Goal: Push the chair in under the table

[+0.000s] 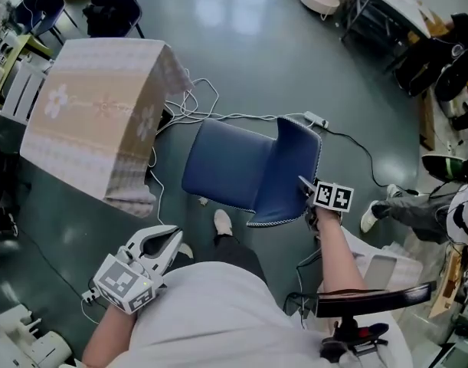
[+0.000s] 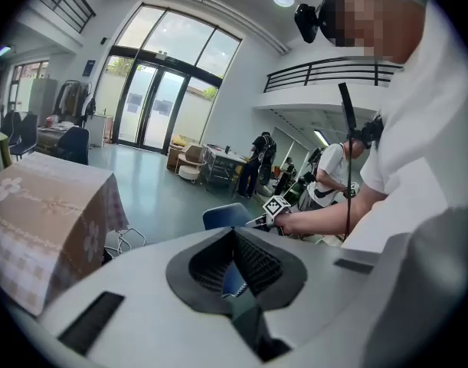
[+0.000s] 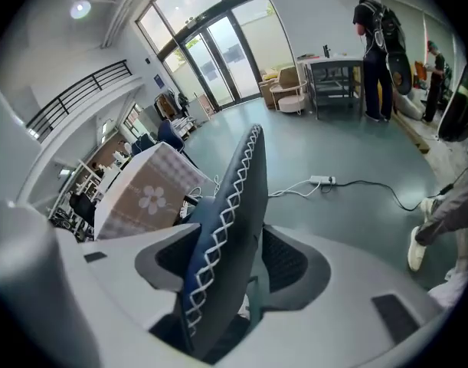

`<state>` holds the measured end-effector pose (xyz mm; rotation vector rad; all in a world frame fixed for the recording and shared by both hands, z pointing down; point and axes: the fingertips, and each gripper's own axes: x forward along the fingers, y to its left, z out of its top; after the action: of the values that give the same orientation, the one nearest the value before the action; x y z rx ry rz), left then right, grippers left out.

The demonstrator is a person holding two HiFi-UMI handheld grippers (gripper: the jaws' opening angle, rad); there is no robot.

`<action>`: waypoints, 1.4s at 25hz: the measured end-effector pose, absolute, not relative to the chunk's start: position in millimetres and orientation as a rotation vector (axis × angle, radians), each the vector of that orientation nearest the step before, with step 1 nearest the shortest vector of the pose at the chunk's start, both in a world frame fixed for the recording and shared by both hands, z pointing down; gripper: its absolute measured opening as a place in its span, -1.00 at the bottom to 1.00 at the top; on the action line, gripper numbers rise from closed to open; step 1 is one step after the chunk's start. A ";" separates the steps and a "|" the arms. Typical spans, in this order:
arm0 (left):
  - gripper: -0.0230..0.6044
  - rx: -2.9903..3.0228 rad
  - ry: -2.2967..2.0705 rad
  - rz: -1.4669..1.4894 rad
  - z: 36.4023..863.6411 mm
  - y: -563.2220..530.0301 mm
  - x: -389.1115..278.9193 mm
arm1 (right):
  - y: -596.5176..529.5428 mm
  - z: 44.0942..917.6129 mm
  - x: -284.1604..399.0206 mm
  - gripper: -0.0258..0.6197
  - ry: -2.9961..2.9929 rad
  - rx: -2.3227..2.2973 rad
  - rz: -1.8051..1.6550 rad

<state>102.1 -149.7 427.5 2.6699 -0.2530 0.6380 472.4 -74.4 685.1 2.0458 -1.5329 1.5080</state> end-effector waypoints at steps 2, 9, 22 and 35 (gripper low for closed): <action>-0.89 2.658 -0.275 0.649 431.6 -155.9 106.1 | -78.1 695.5 469.0 -0.16 -1.528 2.009 1.592; -0.89 2.620 -0.368 0.624 429.9 -185.9 102.9 | -85.7 698.5 457.3 -0.63 -1.449 2.026 1.743; -0.89 2.605 -0.454 0.589 431.8 -201.1 93.0 | -138.3 682.9 451.0 -0.70 -1.463 2.115 1.833; -0.89 2.590 -0.483 0.568 435.1 -204.8 87.6 | -137.5 695.5 471.9 -0.70 -1.524 2.082 1.874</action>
<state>87.6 -204.8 435.1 2.5904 -0.4829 0.5683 471.9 -137.5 695.5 2.0819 -1.5245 1.8737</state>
